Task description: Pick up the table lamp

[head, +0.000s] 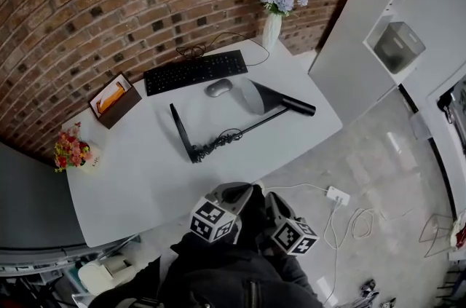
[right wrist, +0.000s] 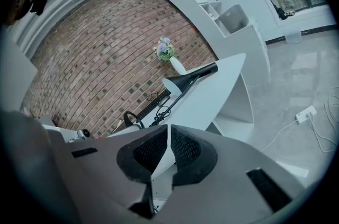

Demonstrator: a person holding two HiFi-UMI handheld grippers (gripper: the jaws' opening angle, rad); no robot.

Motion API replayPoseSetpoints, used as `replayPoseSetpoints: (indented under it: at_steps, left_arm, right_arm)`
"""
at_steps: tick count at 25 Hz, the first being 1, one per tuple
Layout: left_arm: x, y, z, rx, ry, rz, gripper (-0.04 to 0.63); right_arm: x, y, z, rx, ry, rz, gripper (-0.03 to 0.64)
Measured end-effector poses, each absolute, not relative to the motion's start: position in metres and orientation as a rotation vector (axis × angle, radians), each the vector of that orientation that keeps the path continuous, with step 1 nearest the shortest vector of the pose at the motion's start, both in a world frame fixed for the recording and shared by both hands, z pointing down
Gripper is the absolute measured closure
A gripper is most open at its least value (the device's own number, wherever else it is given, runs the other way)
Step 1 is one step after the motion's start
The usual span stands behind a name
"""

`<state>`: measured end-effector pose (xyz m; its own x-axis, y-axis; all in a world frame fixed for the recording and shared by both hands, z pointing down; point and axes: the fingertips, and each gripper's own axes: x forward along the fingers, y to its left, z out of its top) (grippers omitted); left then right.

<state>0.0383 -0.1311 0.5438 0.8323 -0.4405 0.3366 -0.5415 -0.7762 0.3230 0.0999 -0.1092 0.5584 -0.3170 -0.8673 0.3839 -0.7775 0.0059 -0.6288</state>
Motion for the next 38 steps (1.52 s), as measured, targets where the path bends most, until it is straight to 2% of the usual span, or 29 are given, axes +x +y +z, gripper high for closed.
replayPoseSetpoints:
  at_steps: [27,38]
  left_arm:
    - [0.105,-0.291,0.532,2.482,-1.021,0.239,0.588]
    - [0.091,-0.327,0.540,2.372,-1.226,0.155,0.588]
  right_arm:
    - [0.172,-0.292,0.539,-1.491,2.354,-1.258,0.604]
    - [0.171,-0.340,0.565,-1.308,2.425,-1.422,0.604]
